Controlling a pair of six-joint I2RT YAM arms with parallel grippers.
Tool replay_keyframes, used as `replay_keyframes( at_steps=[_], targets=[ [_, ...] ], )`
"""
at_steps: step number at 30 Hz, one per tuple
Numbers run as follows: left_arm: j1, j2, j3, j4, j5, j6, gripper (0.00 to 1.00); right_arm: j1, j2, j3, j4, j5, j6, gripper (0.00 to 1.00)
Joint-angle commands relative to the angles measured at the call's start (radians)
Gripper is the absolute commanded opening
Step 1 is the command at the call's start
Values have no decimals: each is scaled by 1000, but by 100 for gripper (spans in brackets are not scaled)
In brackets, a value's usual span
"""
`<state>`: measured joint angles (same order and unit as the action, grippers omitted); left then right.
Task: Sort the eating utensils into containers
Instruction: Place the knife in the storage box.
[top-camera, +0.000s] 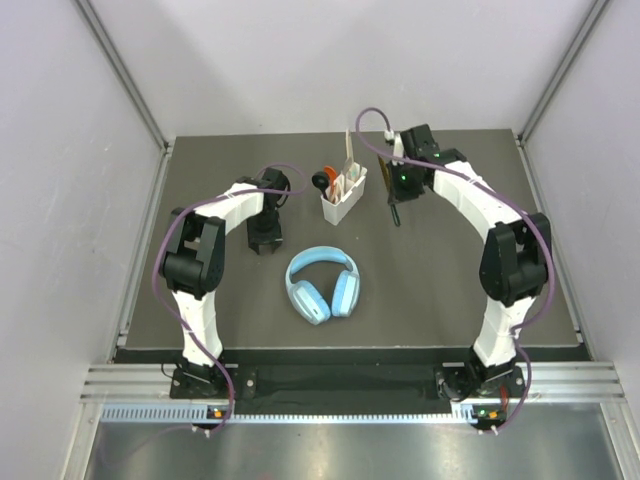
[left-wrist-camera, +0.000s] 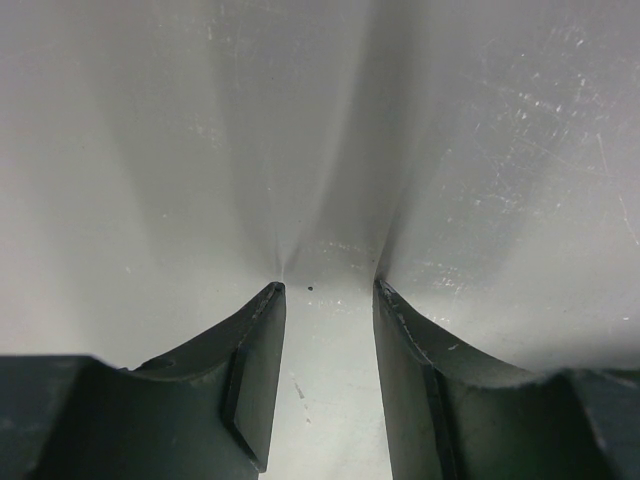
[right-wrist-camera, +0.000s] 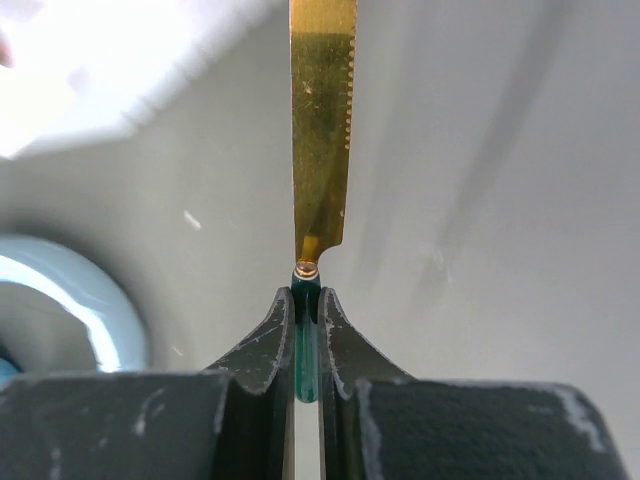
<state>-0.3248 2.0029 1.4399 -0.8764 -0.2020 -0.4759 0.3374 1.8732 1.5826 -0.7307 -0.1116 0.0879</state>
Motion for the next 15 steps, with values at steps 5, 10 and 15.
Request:
replay_keyframes(
  at_steps=[5,10,15],
  targets=[
    [-7,30,-9,-36,-19,-23,47,72,53,276,201,24,-27,0],
    [-5,23,-24,-35,-20,-15,46,86,113,326,304,41,-53,0],
    [-5,25,-35,-35,-27,-4,46,107,175,310,427,46,-62,0]
  ],
)
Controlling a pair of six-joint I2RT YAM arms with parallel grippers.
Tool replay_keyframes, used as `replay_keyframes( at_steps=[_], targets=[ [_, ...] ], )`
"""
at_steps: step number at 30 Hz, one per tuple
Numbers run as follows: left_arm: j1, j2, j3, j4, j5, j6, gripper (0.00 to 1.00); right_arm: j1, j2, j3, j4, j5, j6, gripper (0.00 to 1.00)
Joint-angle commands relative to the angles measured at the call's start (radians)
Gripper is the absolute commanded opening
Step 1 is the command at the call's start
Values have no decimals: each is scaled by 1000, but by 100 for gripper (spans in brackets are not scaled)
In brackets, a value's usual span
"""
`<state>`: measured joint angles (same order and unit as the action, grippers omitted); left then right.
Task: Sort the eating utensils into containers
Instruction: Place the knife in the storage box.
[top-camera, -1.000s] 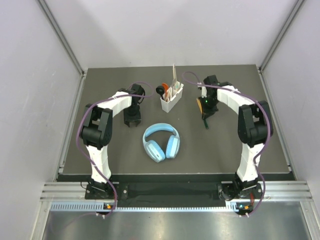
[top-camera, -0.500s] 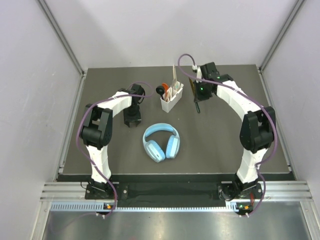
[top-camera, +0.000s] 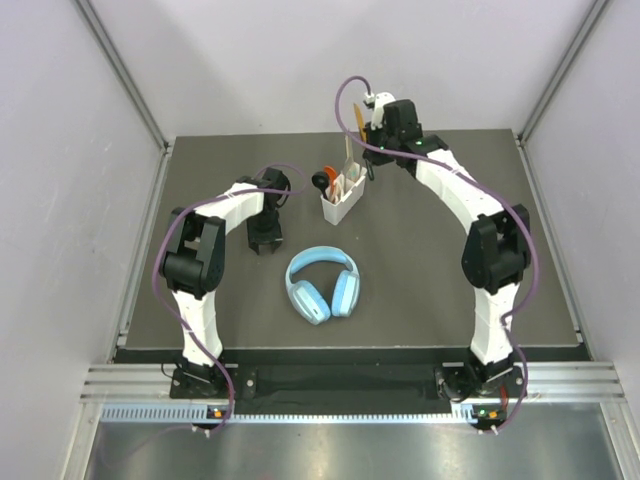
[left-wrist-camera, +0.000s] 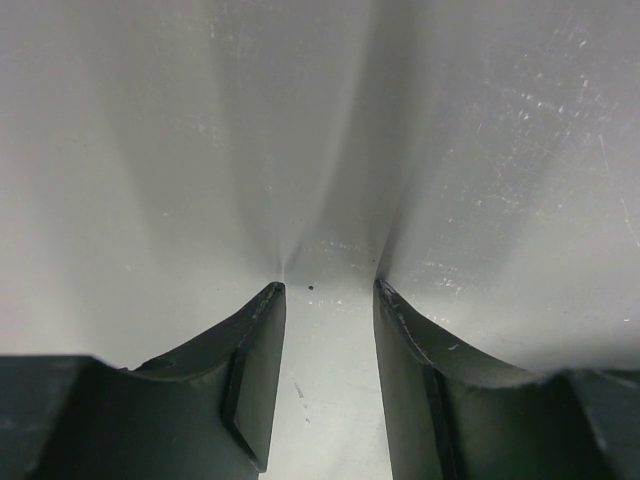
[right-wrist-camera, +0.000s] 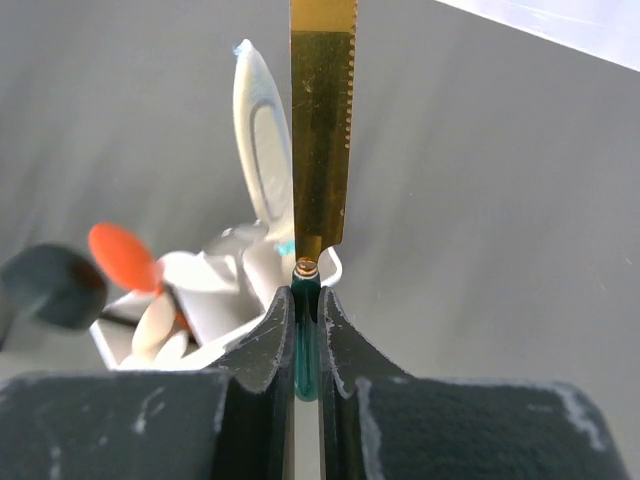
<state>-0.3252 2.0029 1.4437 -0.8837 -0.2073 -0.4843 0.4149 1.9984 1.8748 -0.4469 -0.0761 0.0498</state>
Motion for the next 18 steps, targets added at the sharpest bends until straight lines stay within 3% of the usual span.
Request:
replay_keyframes(
  at_steps=[1,6,18],
  targets=[
    [-3,23,-43,-27,-21,7,46,41,53,8,164,12,-24,0],
    [-5,19,-60,-24,-27,15,46,68,66,-28,261,30,-28,0],
    [-5,17,-85,-1,-14,24,46,101,40,-43,301,72,-42,0]
  ],
)
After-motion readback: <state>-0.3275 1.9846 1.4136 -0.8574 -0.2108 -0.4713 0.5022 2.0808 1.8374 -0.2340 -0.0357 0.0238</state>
